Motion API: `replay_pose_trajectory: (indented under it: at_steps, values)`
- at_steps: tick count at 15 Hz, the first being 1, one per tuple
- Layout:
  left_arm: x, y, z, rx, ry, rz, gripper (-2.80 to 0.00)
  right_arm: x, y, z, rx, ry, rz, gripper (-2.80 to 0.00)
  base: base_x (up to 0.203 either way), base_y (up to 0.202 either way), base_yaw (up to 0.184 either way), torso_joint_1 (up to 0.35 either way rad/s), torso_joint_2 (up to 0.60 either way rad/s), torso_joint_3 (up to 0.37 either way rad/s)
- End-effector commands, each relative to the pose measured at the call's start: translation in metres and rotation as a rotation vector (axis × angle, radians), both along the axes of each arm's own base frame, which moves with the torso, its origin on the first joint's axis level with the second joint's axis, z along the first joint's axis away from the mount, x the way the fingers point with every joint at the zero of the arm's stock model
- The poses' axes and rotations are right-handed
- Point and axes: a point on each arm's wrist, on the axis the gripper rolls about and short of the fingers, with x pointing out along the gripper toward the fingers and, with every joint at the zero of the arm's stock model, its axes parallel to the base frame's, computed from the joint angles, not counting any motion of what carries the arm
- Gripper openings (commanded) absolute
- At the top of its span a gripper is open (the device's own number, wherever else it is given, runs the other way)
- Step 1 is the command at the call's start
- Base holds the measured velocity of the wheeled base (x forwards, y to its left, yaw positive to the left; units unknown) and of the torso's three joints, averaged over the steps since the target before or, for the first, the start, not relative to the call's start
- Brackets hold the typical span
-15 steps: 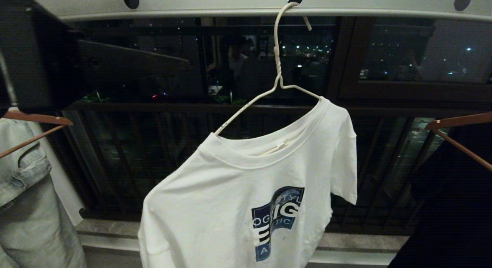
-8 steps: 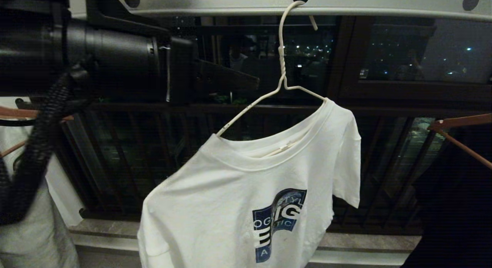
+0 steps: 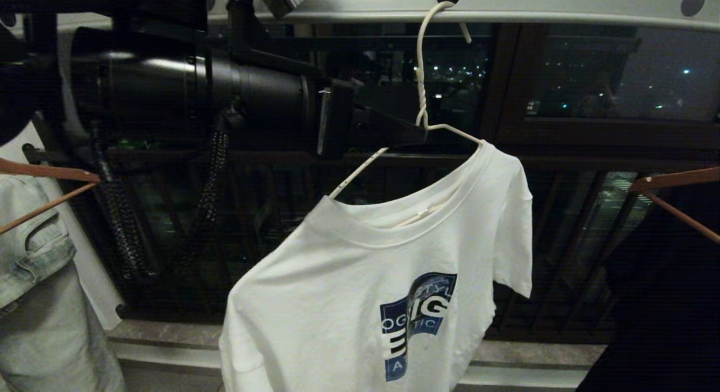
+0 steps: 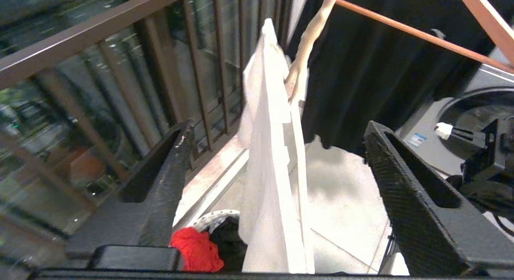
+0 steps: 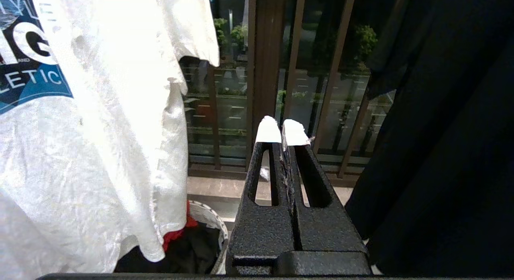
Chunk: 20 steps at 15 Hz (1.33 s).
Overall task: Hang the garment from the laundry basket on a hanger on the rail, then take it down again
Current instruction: Take the clothes off the clothes rack
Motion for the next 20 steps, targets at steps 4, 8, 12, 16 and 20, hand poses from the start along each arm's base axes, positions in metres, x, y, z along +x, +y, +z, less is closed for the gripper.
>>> replay_pose_trajectory:
  at_steps: [4,8,12,16,20]
  values:
    - [0.026,-0.031,-0.017,0.008,0.013,-0.024,0.00,0.000,0.000,0.000,0.000,0.001,0.000,-2.80,0.000,0.000,0.000,0.000,0.00,0.000]
    - [0.043,-0.045,-0.023,-0.093,-0.012,-0.005,0.00,0.000,0.000,0.000,0.000,0.001,0.000,-2.80,0.000,0.000,0.000,0.000,0.00,0.000]
    - [0.044,-0.052,-0.028,-0.093,-0.001,-0.018,0.00,0.000,0.000,0.000,-0.001,0.001,0.000,-2.80,0.000,0.000,0.000,0.000,0.00,0.000]
    - [0.052,-0.061,-0.032,-0.124,-0.035,-0.020,-2.80,0.000,0.000,0.000,-0.001,0.002,0.000,-2.80,0.000,0.000,0.000,0.000,0.00,0.000]
    - [0.053,-0.062,-0.032,-0.127,-0.040,-0.022,-2.80,0.000,0.000,0.000,-0.001,0.001,0.000,-2.80,0.000,0.000,0.000,0.000,0.00,0.000]
